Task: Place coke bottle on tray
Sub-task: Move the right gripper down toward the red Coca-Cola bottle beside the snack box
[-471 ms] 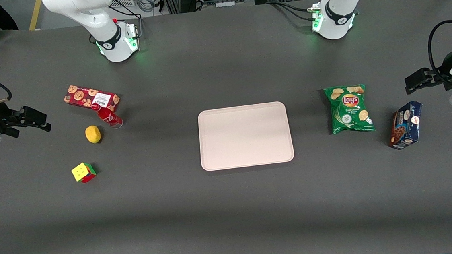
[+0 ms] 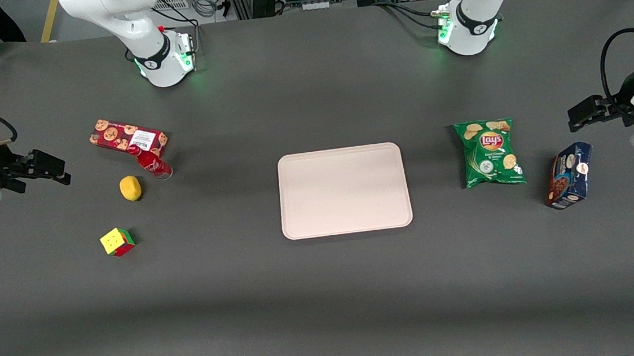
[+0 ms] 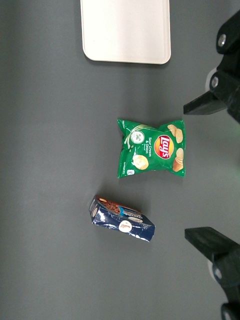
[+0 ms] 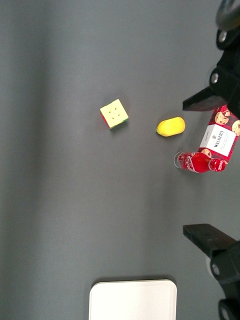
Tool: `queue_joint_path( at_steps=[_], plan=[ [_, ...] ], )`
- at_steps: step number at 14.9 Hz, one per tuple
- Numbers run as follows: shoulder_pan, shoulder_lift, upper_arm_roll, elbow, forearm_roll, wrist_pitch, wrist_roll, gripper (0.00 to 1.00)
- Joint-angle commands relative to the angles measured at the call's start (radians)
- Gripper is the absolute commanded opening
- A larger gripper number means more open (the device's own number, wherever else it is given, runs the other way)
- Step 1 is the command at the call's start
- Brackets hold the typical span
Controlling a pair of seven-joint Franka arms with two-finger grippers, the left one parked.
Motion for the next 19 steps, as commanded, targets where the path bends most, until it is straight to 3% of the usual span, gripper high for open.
queue_joint_path(
  at_steps=[1, 4, 7, 12, 19],
  plan=[
    [0.007, 0.015, -0.003, -0.033, -0.017, -0.016, 0.016, 1.00],
    [0.008, -0.068, 0.006, -0.230, -0.018, 0.069, 0.013, 1.00],
    [0.008, -0.209, 0.013, -0.549, -0.020, 0.306, 0.009, 1.00],
    [0.008, -0.286, 0.046, -0.852, -0.029, 0.557, 0.007, 1.00],
    [0.007, -0.280, 0.047, -0.961, -0.029, 0.644, 0.001, 1.00]
  ],
)
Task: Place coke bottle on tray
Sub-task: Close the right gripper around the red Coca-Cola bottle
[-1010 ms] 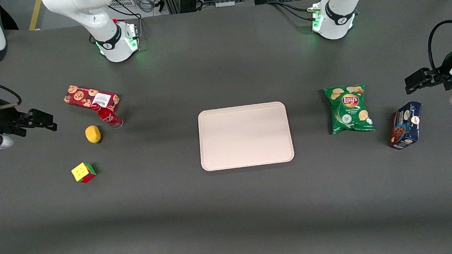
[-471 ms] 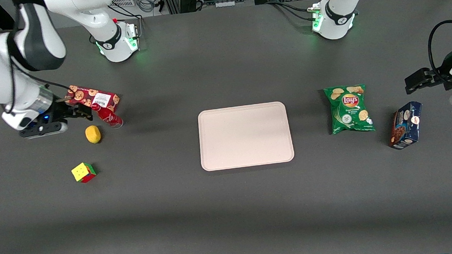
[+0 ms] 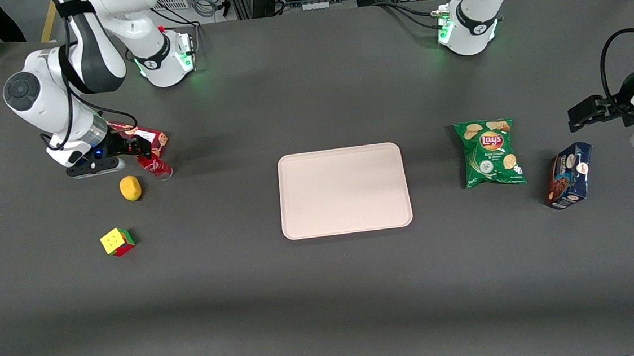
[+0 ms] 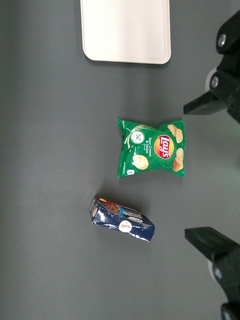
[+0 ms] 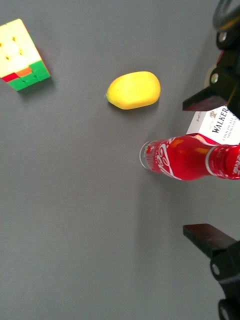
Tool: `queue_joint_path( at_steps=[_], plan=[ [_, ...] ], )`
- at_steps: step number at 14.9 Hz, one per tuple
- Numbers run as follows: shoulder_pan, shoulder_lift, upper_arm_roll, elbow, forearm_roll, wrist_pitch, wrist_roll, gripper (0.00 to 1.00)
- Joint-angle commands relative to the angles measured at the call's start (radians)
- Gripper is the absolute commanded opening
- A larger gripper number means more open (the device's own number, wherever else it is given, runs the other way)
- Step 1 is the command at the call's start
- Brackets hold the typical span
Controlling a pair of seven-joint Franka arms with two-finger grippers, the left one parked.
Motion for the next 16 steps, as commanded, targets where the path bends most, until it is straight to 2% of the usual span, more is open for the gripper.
queue_joint_path(
  at_steps=[1, 6, 10, 11, 13, 16],
  plan=[
    [0.004, -0.037, 0.000, -0.046, -0.019, 0.017, 0.002, 1.00],
    [0.004, -0.037, 0.003, -0.069, -0.019, 0.015, 0.000, 0.99],
    [0.004, -0.040, 0.003, -0.074, -0.021, 0.012, 0.000, 0.89],
    [0.004, -0.040, 0.003, -0.074, -0.021, 0.009, -0.004, 0.85],
    [0.004, -0.038, 0.003, -0.077, -0.021, 0.009, -0.027, 0.71],
    [0.004, -0.038, 0.003, -0.080, -0.021, 0.009, -0.029, 0.43]
  ],
)
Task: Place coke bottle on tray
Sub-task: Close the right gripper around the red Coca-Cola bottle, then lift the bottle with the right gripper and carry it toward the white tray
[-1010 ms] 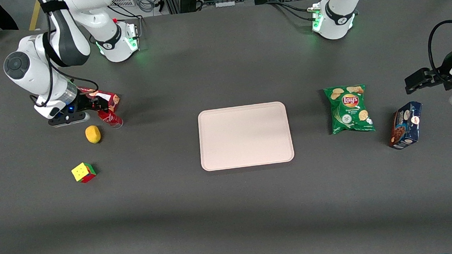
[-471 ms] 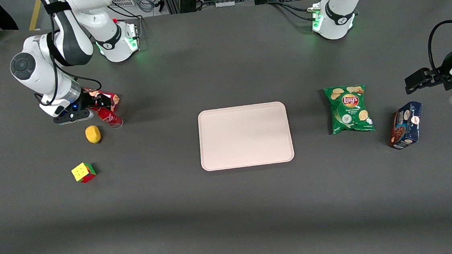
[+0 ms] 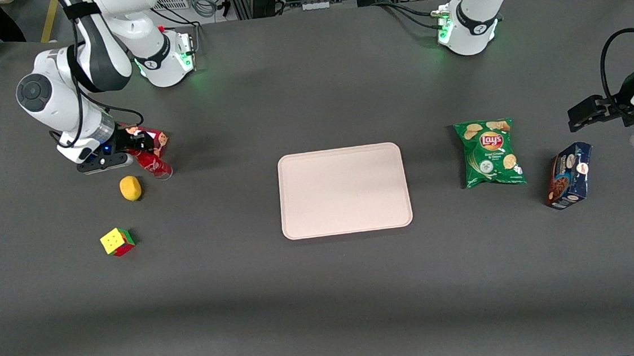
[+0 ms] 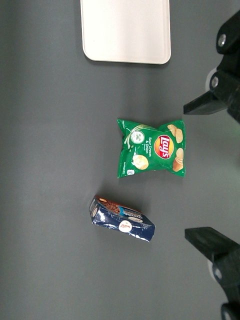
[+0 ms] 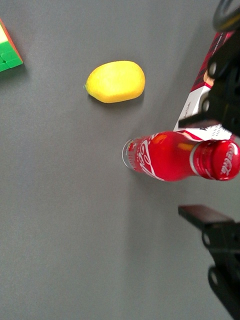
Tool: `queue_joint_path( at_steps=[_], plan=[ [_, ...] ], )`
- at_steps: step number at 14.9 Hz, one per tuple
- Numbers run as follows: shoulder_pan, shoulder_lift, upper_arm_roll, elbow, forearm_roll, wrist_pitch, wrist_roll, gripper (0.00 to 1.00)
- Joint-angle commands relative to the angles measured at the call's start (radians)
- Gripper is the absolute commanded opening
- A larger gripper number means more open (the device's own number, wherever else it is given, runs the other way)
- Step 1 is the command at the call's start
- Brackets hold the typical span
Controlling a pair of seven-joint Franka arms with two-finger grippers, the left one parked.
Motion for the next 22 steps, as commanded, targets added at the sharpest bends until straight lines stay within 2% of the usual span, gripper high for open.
queue_joint_path(
  at_steps=[1, 4, 5, 9, 11, 16, 19, 22],
  plan=[
    [0.004, -0.030, -0.002, -0.026, -0.018, 0.004, -0.018, 0.32],
    [0.004, -0.027, -0.002, -0.026, -0.018, 0.004, -0.018, 0.06],
    [0.004, -0.027, -0.002, -0.025, -0.018, 0.004, -0.018, 0.00],
    [0.006, -0.031, 0.021, -0.003, -0.018, -0.037, -0.007, 0.00],
    [0.006, -0.032, 0.027, 0.067, -0.018, -0.116, 0.002, 0.00],
    [0.006, 0.013, 0.028, 0.366, -0.004, -0.385, 0.028, 0.00],
    [0.044, 0.074, 0.042, 0.567, -0.003, -0.524, 0.100, 0.00],
    [0.058, 0.171, 0.116, 0.778, -0.001, -0.612, 0.187, 0.00]
  ],
)
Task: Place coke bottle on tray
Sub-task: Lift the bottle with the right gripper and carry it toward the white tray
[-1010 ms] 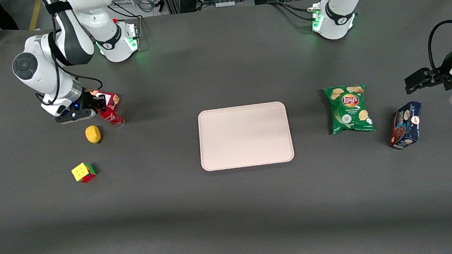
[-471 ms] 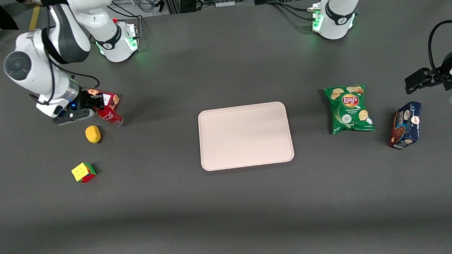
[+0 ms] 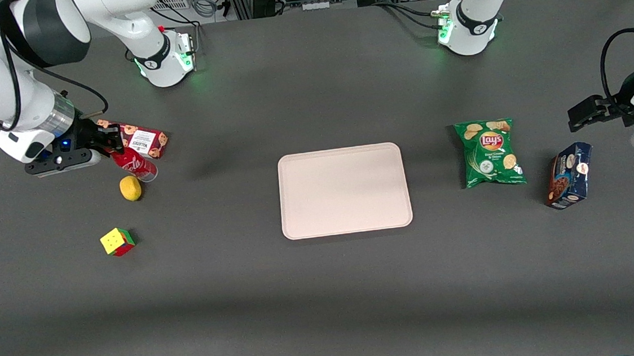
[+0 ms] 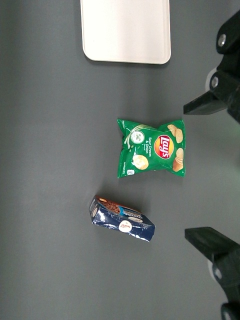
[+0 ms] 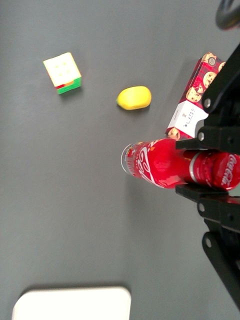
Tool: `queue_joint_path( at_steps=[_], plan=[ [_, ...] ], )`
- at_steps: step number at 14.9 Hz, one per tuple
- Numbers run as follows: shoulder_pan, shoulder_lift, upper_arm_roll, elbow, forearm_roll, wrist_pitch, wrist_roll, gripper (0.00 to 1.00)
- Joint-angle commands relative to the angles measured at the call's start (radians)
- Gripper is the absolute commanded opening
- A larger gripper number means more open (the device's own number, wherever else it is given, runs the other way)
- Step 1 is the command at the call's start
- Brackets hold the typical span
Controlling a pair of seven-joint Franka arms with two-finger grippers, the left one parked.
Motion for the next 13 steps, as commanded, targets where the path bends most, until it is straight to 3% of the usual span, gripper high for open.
queue_joint_path(
  at_steps=[1, 6, 13],
  plan=[
    [0.018, 0.174, 0.087, 0.303, 0.006, -0.132, 0.143, 0.00],
    [0.081, 0.434, 0.216, 0.616, 0.006, -0.193, 0.454, 0.00],
    [0.299, 0.739, 0.227, 0.845, -0.009, -0.118, 0.781, 0.00]
  ],
)
